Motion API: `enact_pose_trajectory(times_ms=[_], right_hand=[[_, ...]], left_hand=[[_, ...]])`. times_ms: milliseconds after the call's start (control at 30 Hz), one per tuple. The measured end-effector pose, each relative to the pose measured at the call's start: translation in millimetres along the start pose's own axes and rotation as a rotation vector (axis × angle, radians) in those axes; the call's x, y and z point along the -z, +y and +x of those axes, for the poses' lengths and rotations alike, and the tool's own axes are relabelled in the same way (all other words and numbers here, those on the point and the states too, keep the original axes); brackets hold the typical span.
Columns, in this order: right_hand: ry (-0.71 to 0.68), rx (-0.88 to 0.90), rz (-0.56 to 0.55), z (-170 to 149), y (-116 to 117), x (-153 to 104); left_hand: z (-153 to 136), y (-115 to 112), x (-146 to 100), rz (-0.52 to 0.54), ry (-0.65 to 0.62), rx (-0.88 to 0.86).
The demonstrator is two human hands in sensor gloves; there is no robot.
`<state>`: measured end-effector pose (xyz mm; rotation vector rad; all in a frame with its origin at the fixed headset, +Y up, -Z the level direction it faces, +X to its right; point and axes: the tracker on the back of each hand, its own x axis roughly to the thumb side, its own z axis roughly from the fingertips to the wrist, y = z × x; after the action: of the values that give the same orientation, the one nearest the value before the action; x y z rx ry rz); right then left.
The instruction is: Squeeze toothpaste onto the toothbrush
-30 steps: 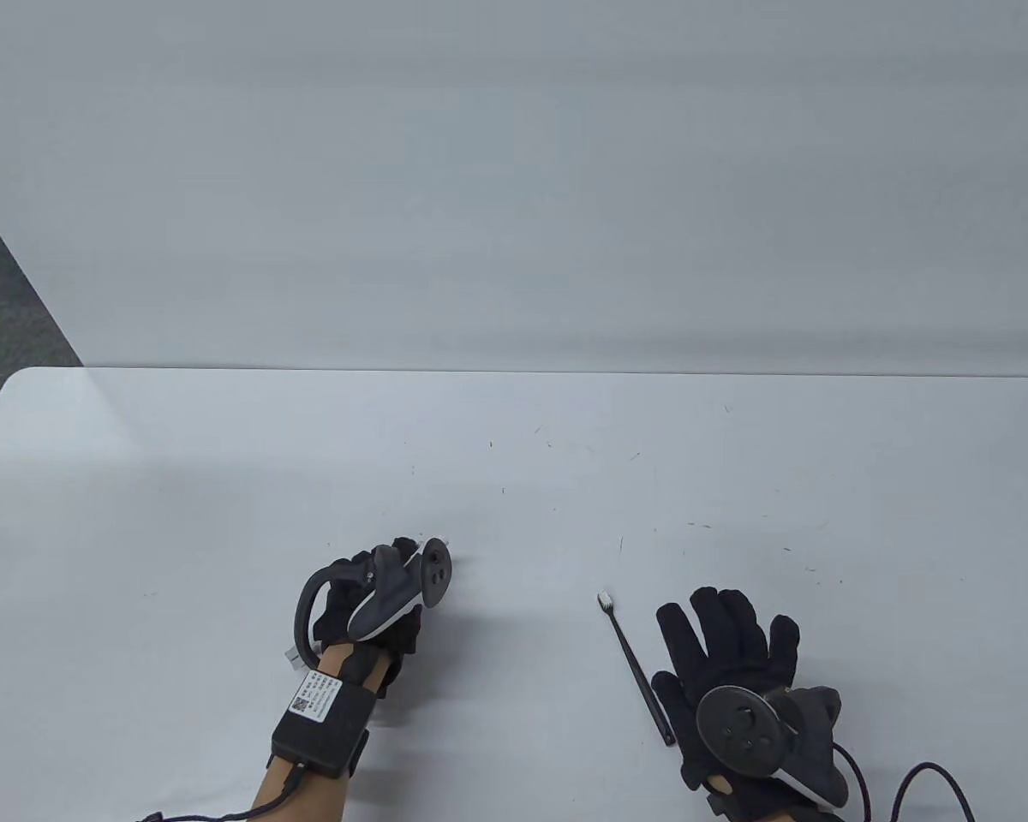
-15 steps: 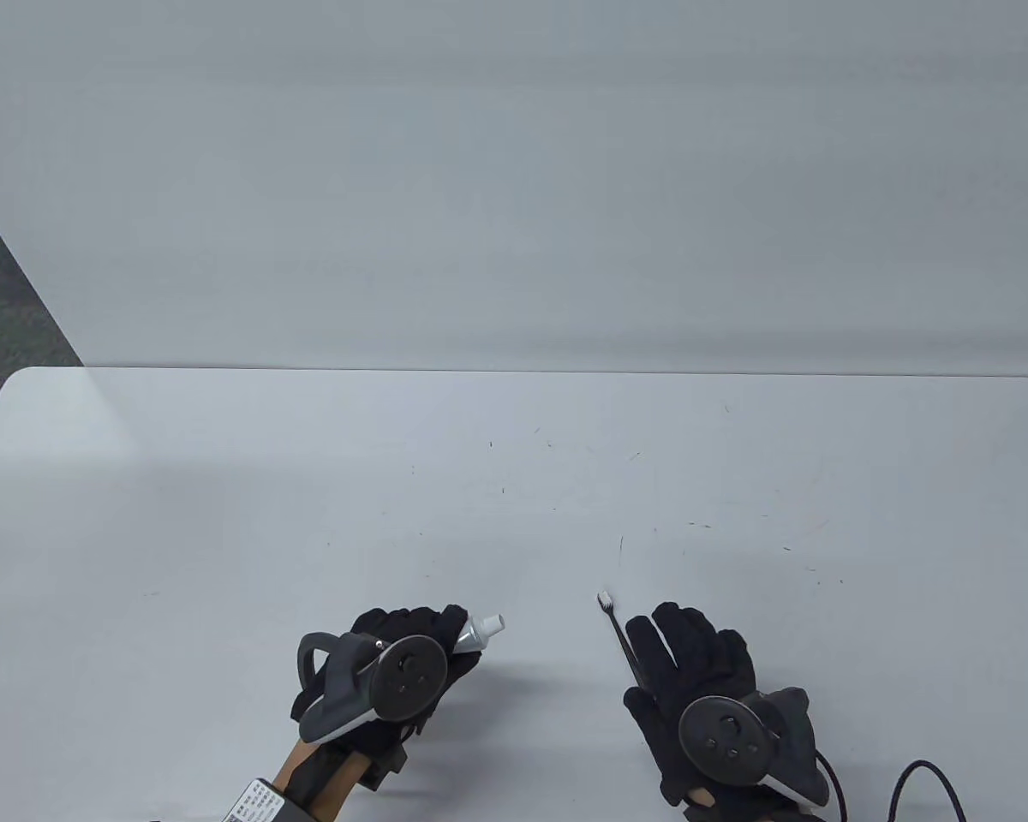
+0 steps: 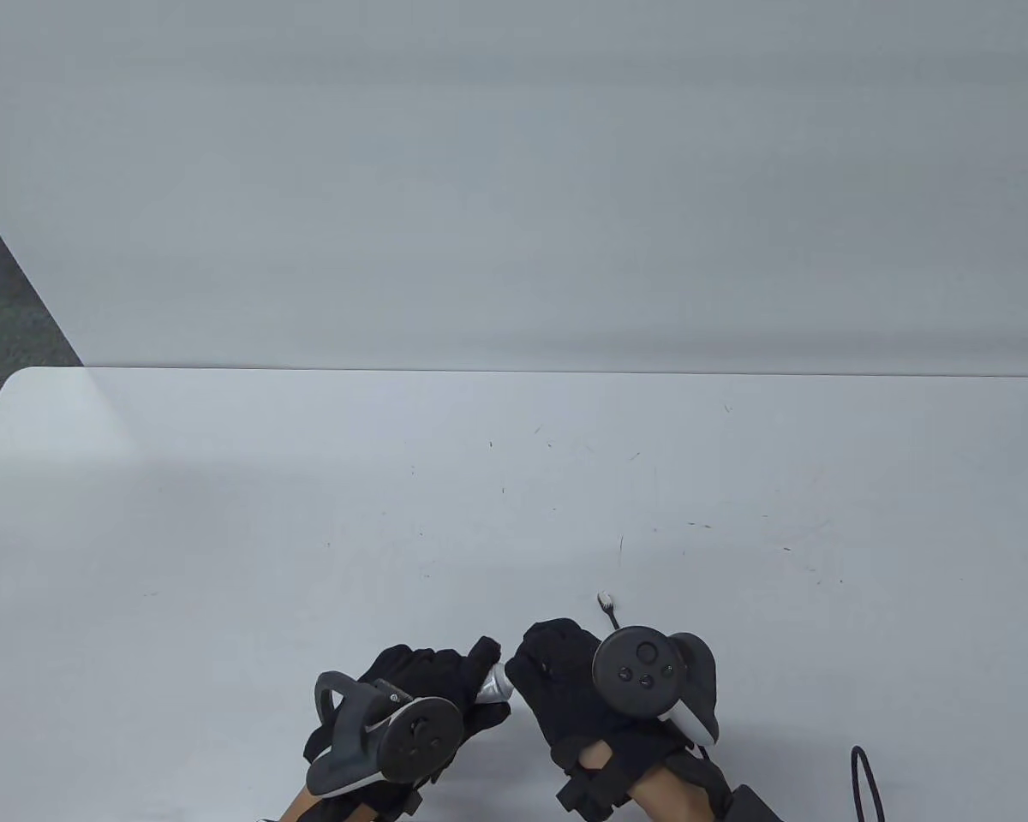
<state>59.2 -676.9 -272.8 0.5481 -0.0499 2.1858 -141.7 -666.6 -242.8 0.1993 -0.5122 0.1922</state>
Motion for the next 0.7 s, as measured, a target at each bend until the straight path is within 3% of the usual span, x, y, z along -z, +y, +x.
enact_pose_trajectory(times_ms=[100, 300, 567, 700], right_hand=[[-0.025, 0.073, -0.027, -1, 5, -3], [-0.145, -0.045, -0.048, 9, 4, -13], [-0.029, -0.033, -0.048, -10, -3, -18], [-0.052, 0.013, -0.058, -9, 3, -17]], left_hand=[[-1, -2, 1, -0.02, -0.006, -0.015], [1, -7, 2, -0.057, -0.039, -0.1], [7, -9, 3, -0.022, -0.053, 0.054], [10, -10, 4, 0.01, -0.07, 0.122]])
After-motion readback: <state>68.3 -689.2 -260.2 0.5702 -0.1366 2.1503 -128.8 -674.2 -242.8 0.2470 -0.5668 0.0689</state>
